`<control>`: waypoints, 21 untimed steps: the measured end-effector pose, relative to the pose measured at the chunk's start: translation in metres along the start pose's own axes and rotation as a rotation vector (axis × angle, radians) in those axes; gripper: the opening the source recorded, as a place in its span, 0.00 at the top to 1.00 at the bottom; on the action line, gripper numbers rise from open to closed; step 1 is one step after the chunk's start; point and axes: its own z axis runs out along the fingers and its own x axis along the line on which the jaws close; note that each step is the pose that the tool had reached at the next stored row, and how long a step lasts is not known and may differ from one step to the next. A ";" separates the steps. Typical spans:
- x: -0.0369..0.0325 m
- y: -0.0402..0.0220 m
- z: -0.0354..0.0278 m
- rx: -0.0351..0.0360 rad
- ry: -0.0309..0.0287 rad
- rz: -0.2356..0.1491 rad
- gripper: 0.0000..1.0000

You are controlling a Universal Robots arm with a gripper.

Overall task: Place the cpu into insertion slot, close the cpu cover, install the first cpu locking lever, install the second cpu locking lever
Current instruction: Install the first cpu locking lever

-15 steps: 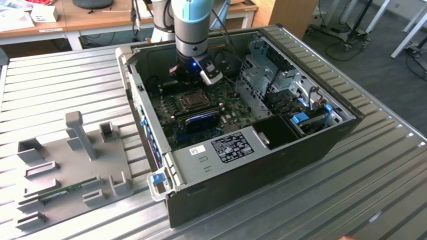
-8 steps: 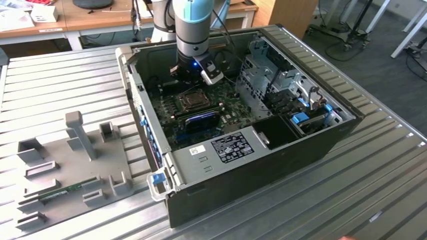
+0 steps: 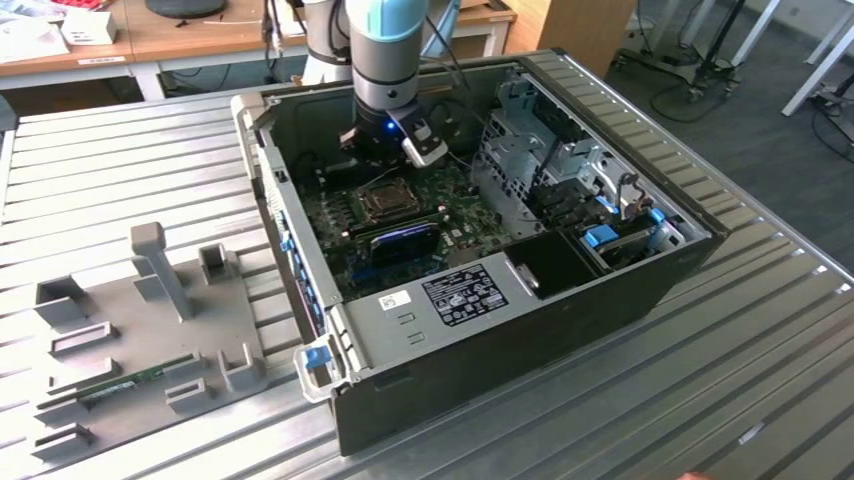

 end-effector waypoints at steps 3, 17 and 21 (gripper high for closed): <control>-0.0007 0.0023 -0.0074 -0.0001 0.0000 0.000 0.89; -0.0019 0.0079 -0.0251 -0.0097 -0.0002 0.001 0.89; -0.0012 0.0080 -0.0248 -0.0283 0.0021 0.003 0.89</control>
